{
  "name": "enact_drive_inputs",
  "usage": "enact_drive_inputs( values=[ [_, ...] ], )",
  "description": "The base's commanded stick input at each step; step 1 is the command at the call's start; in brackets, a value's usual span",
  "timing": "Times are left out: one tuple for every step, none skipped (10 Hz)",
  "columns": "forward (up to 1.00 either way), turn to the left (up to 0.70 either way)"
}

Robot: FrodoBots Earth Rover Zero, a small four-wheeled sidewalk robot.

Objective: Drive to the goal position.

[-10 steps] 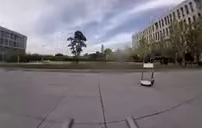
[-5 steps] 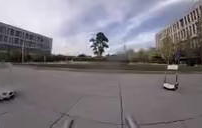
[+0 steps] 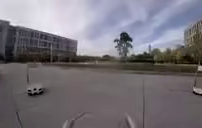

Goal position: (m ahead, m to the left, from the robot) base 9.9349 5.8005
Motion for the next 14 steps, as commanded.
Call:
enact_drive_inputs(
  values=[
    [0.7, 0.0],
    [0.7, 0.0],
    [0.7, 0.0],
    [0.7, 0.0],
    [0.7, 0.0],
    [0.7, 0.0],
    [0.29, 0.0],
    [0.0, 0.0],
    [0.0, 0.0],
    [0.0, 0.0],
    [0.0, 0.0],
    [0.7, 0.0],
    [0.7, 0.0],
    [0.7, 0.0]
  ],
)
